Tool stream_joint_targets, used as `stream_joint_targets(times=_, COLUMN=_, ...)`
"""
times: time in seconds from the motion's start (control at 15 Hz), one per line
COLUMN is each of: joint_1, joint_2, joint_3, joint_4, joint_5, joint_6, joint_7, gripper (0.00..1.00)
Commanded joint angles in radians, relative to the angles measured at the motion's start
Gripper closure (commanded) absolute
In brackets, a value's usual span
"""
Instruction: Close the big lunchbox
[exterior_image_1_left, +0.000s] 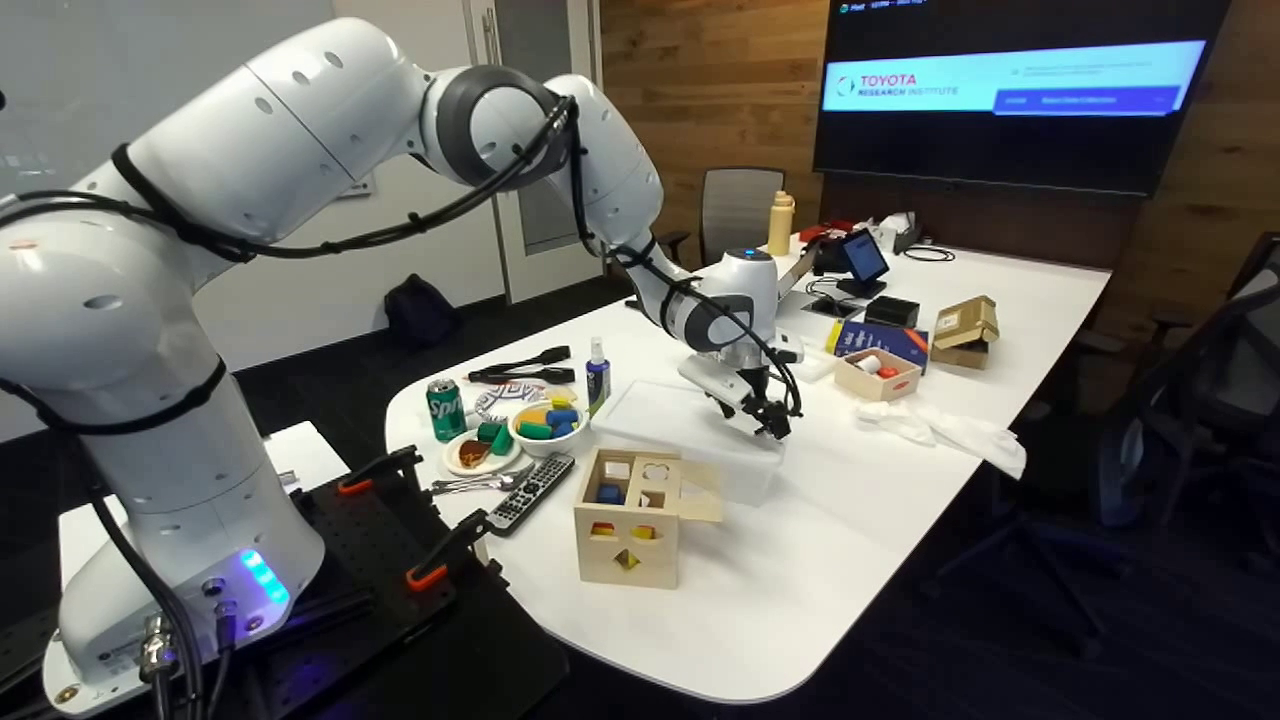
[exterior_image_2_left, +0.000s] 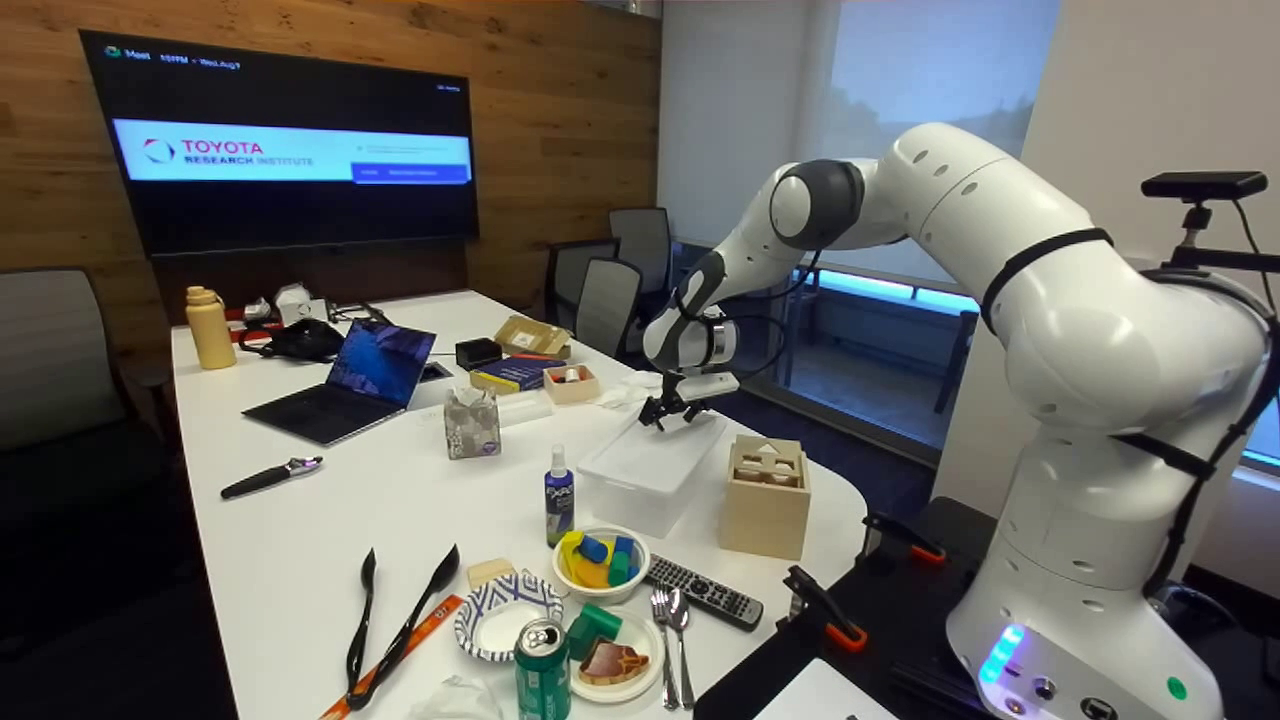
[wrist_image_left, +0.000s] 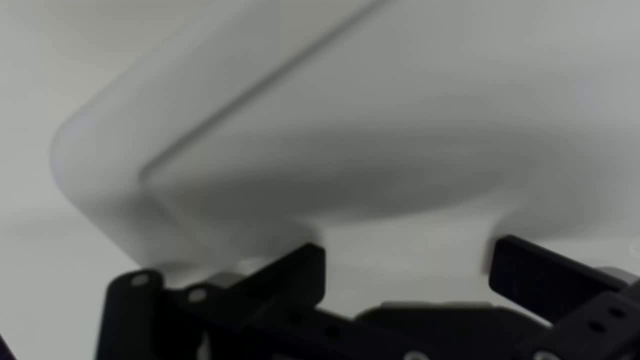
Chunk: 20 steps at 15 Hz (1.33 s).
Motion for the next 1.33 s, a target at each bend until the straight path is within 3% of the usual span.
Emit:
stream_joint_targets(times=0.0, joint_1=0.008, joint_2=-0.179, joint_3=0.023, joint_4=-0.183, joint_5=-0.016, joint_6=0.032, joint_7=-0.012, gripper=0.00)
stream_joint_targets(times=0.87, joint_1=-0.003, joint_2=-0.180, joint_3=0.027, joint_4=-0.180, joint_5=-0.044, joint_6=0.052, joint_7=-0.074, gripper=0.00)
stream_joint_targets(times=1.27, joint_1=0.003, joint_2=-0.423, joint_3=0.064, joint_4=-0.340, joint_5=-0.102, joint_6=0.061, joint_7=-0.139, gripper=0.00)
